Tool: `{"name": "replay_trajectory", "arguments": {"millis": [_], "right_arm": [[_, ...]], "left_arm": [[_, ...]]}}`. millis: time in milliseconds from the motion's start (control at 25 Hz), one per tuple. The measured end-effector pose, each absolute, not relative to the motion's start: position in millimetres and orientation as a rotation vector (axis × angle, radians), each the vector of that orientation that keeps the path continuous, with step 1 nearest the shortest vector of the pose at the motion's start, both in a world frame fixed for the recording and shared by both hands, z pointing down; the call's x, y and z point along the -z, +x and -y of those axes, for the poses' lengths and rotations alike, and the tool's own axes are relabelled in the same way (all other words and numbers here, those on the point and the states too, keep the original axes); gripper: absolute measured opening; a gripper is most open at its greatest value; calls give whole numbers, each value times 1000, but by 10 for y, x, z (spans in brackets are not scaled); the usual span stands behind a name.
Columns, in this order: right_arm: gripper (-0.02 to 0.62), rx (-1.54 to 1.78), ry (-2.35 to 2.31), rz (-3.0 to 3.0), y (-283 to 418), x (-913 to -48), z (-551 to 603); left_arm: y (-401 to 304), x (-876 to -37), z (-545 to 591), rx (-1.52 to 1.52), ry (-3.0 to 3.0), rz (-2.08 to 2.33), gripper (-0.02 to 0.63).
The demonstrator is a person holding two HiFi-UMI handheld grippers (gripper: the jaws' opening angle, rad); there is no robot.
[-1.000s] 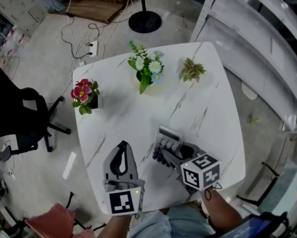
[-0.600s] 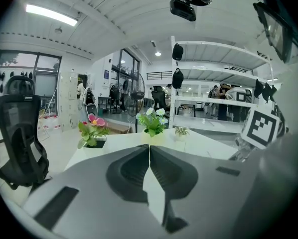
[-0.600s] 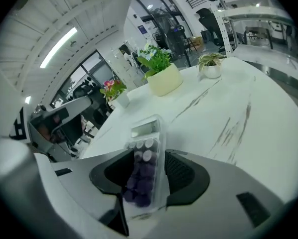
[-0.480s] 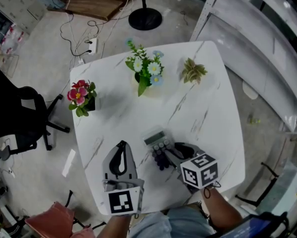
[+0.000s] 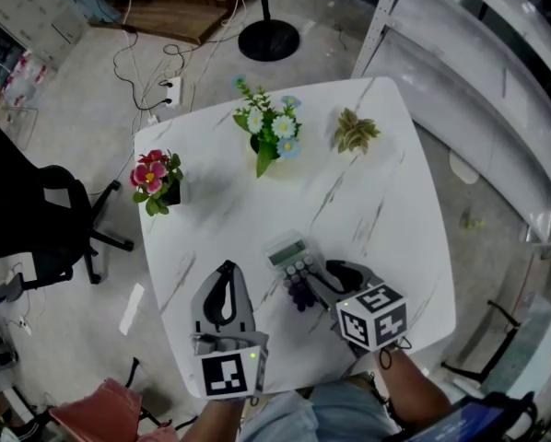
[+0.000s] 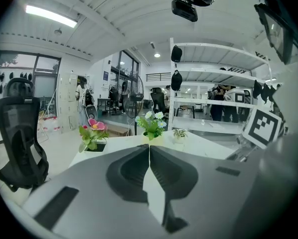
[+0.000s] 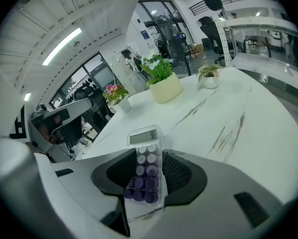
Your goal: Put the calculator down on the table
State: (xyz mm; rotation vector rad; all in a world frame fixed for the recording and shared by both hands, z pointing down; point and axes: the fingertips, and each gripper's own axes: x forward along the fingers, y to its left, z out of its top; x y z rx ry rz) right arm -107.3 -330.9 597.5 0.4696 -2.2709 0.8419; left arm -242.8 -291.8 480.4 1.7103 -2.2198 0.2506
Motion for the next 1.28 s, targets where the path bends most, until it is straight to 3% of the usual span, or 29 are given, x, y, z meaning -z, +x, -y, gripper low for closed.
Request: {"name": "replay_trajectory", "arguments": {"millis": [360, 720, 1280], "right_arm": [[155, -642, 582, 2545, -1291, -4905, 3210], [15, -239, 805, 2845, -1325, -3453, 2913], [13, 63, 992, 2989, -1125, -2568, 2452]], "left_arm": [[-2404, -4016, 2693, -139, 1790, 2283, 9], [-2382, -2918, 2299, -4, 1917, 2392, 11], [-2177, -2209, 1829, 111, 2078, 2451, 9]]}}
